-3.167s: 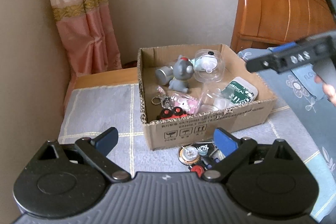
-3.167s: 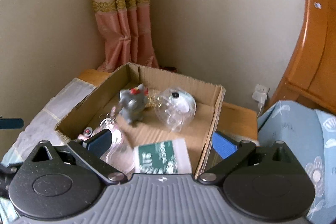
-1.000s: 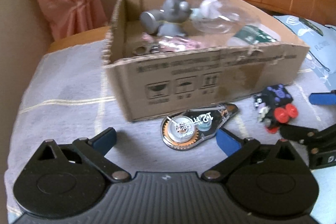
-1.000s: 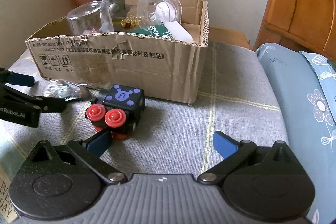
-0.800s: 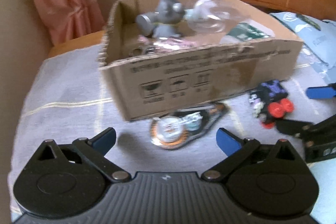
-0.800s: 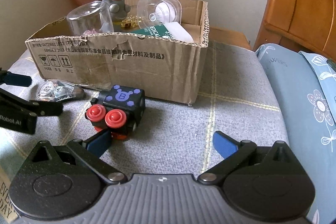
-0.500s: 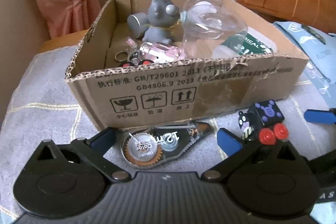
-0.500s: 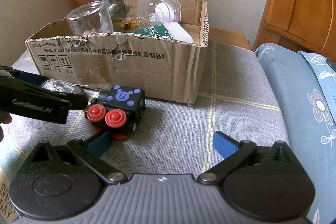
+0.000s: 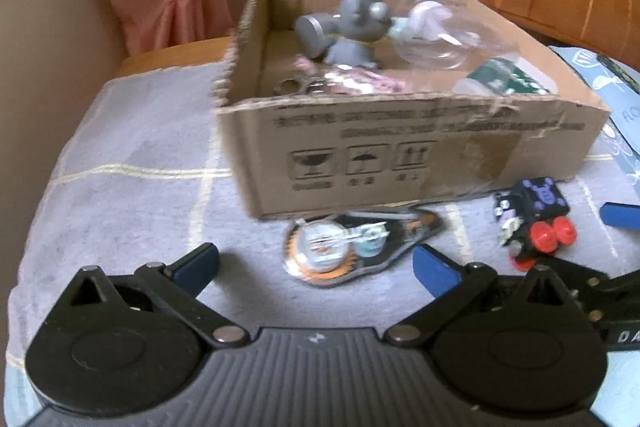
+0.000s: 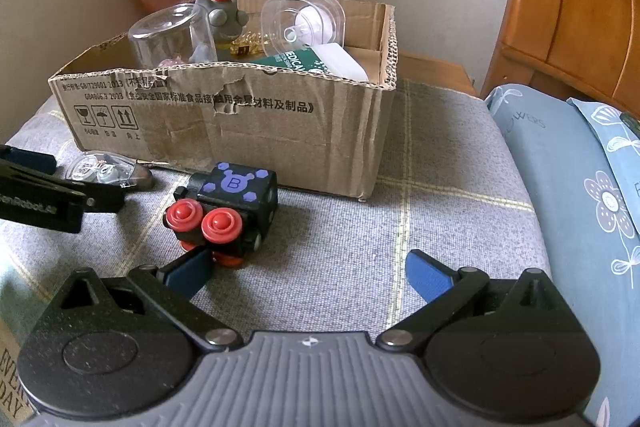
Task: Organize rigid objects
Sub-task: 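Move left gripper to the correction tape roller while right gripper approaches the dice toy, then close left gripper on the tape roller while right gripper grasps the black dice toy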
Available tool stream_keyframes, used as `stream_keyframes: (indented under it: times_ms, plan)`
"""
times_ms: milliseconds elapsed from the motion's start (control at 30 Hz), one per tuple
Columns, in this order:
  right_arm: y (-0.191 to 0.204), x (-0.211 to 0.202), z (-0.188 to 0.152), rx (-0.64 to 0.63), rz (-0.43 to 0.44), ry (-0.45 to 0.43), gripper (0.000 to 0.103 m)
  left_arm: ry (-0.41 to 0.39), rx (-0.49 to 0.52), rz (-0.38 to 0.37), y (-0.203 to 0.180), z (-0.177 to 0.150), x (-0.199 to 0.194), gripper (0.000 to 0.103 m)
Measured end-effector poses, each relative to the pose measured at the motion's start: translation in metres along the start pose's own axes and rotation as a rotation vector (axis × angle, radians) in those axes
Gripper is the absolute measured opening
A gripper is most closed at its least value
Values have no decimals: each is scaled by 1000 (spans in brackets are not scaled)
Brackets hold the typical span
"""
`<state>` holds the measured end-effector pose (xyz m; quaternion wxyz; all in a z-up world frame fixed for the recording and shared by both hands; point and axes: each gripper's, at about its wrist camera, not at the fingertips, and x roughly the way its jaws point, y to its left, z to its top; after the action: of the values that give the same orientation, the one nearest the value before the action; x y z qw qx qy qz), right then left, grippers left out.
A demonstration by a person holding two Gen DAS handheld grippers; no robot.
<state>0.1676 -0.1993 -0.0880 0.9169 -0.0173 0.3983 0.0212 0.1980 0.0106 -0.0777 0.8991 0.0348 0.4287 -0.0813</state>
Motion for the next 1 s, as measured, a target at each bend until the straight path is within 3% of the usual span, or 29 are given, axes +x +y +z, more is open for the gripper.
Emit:
stream_keyframes:
  times_ms: [267, 633, 900, 1000]
  plan:
    - [0, -1, -1, 2, -2, -1, 103, -8, -27, 22, -16, 13, 12, 102]
    - [1, -1, 0, -7, 8, 7, 103, 6, -71, 59, 20, -3, -2, 102]
    - [31, 2, 8, -83, 126, 23, 103, -12, -60, 50, 17, -1, -1, 97]
    - [40, 6, 13, -109, 134, 5, 96, -16, -52, 45, 17, -2, -3, 94]
